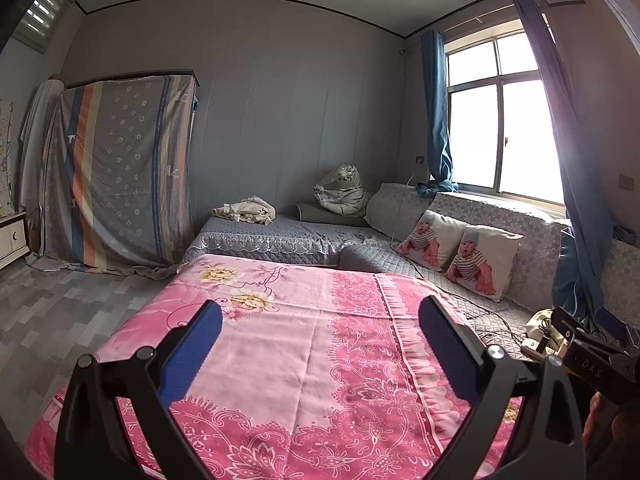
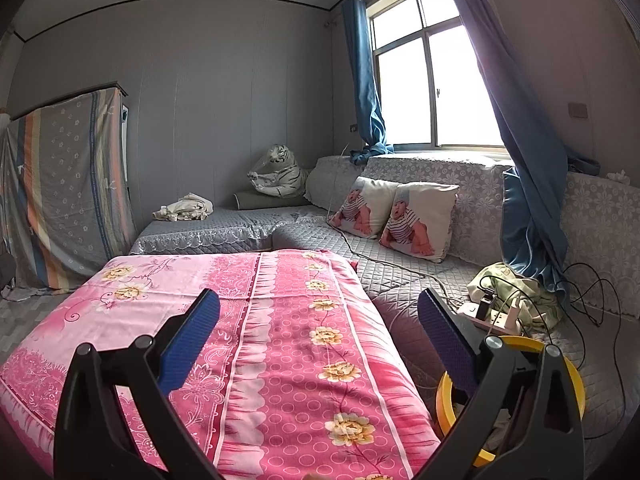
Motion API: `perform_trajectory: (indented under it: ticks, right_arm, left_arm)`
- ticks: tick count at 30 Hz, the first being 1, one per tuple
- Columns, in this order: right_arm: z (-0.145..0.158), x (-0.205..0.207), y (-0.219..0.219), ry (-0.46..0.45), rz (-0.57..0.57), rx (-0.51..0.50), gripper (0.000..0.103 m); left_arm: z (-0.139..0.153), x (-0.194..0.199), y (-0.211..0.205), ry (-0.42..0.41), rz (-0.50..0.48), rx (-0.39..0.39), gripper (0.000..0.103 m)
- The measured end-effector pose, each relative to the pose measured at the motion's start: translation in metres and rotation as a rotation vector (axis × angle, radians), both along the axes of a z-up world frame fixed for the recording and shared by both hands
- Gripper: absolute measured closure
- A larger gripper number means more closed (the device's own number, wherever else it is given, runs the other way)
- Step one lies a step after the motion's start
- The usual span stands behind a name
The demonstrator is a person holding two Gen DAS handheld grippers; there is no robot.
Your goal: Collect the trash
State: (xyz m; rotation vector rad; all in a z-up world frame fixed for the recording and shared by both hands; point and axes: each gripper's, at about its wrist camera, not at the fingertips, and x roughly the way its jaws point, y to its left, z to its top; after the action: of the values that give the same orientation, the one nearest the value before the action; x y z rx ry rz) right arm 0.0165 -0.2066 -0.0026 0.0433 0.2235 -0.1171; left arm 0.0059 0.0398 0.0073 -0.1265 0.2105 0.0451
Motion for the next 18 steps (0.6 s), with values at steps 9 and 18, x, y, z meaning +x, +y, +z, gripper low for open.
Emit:
perform_trajectory:
  ticks: [9,18]
  right_arm:
    - [-0.0039,0.0032,-0.0036,0.019,-0.005,0.02,0.008]
    - [-0.0062,0.0055,-0.0052,0.027,-0.004,0.032,0.008]
  left_arm:
    - [-0.001,0.003,-0.0029,0.002,-0.014,-0.001,0.008]
    - [-0.0039,0.004,-0.0025,0.009,-0.027,-0.011,0.008]
